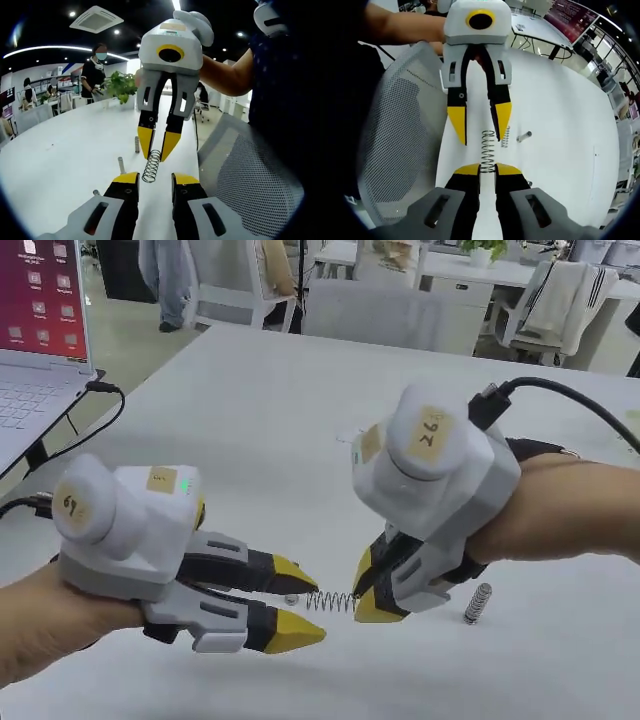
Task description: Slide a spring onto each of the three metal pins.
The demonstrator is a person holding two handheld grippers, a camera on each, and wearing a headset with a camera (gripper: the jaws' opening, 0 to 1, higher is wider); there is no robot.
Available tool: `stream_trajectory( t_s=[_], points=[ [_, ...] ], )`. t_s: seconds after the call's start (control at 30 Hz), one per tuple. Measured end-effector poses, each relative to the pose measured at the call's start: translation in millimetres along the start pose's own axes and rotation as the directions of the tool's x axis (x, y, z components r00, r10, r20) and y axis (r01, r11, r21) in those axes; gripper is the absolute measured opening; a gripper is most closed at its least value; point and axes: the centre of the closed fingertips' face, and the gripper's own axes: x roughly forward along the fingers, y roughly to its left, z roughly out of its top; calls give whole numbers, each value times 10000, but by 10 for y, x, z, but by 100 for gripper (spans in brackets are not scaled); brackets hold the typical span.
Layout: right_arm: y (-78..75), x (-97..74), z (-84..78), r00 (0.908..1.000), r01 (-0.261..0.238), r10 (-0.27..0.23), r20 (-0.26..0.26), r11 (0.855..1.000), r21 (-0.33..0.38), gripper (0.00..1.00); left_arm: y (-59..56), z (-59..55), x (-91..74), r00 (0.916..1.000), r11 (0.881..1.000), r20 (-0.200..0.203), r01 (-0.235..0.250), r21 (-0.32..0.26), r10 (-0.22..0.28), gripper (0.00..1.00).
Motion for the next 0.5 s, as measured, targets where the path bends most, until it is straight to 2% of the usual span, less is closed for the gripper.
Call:
stream_trajectory(
  t_s=[0.5],
  points=[
    [47, 8, 21, 9999, -106, 104, -74, 9997, -205, 8, -9, 17, 17, 10000, 9996, 19, 5, 269, -6, 6]
  ],
)
